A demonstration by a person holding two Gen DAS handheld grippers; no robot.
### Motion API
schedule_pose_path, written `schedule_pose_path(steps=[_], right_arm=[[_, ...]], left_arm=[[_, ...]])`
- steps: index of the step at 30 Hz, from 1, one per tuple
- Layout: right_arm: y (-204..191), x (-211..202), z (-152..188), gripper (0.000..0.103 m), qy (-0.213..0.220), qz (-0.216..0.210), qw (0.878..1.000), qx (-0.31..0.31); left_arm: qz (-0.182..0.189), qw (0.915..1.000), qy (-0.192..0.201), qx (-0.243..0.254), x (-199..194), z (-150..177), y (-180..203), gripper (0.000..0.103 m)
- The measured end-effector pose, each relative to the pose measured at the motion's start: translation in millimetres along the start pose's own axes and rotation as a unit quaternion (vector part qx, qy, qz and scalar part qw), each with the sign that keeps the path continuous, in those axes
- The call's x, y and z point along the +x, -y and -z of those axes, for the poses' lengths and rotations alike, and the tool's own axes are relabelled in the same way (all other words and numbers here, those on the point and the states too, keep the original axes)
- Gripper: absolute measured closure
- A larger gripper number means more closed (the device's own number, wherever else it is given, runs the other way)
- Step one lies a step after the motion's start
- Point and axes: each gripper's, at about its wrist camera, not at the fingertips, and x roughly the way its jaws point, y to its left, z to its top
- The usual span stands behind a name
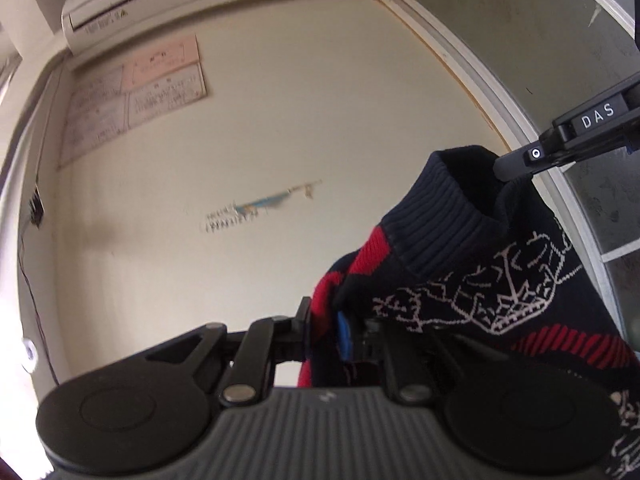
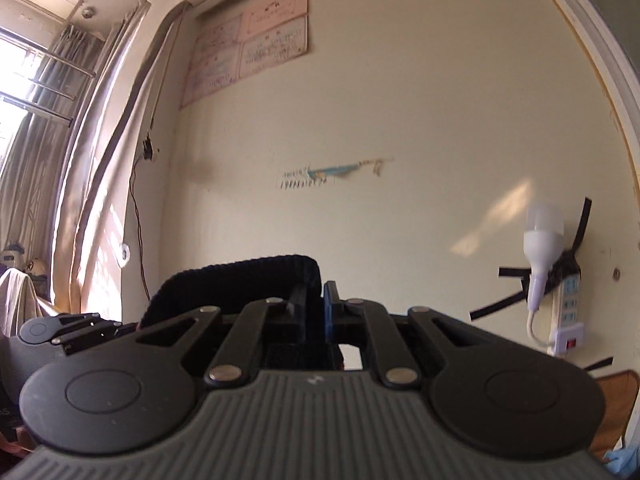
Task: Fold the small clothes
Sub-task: 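Lift the sweater up with the right gripper while the left gripper grasps its edge, then lower the held sweater back onto the bed with both grippers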
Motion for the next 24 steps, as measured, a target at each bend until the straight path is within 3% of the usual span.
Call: schedule_pose_path(steps=[5,9,11,13,15,17,18,19,22,24], right_arm=[[3.2,19.7,-11.8,0.096,0.002,-0.001,1.0,0.01],[2.3,60.8,18.7,0.096,-0.05,0.013,0.999,0.018],[7.5,89.2,53.5,0.095,-0.092,0.031,0.995,0.015],[15.7,110.8,93.4,0.094,-0.147,0.039,0.988,0.022],[23.8,121.1,136.0,0.089,-0.205,0.051,0.977,0.019],[34.6,117.4,178.3,0.061,-0.262,0.059,0.963,0.03],[39.6,109.1,199.4,0.057,-0.288,0.054,0.956,0.038],[42.9,101.3,216.3,0.057,-0.31,0.048,0.949,0.038],[43.7,70.6,265.4,0.056,-0.383,0.038,0.923,0.007],[43.4,54.2,284.8,0.052,-0.411,0.033,0.911,-0.011]], left_arm=[[0.003,0.9997,-0.026,0.005,20.7,-17.2,-8.1,0.091],[0.008,0.9953,-0.096,0.015,57.2,25.2,6.4,0.091],[0.001,0.9895,-0.142,0.029,90.4,64.5,22.0,0.09],[0.009,0.978,-0.207,0.024,130.5,116.7,36.3,0.084],[0.021,0.9569,-0.289,0.013,169.9,178.4,50.6,0.063],[0.035,0.9282,-0.37,0.003,189.6,239.1,63.5,0.061],[0.044,0.9147,-0.402,-0.006,190.0,265.0,68.2,0.063],[0.051,0.909,-0.413,-0.01,184.0,281.4,70.7,0.063],[0.074,0.9086,-0.411,-0.003,146.0,298.5,68.5,0.058],[0.087,0.9111,-0.403,0.004,123.8,289.6,59.9,0.039]])
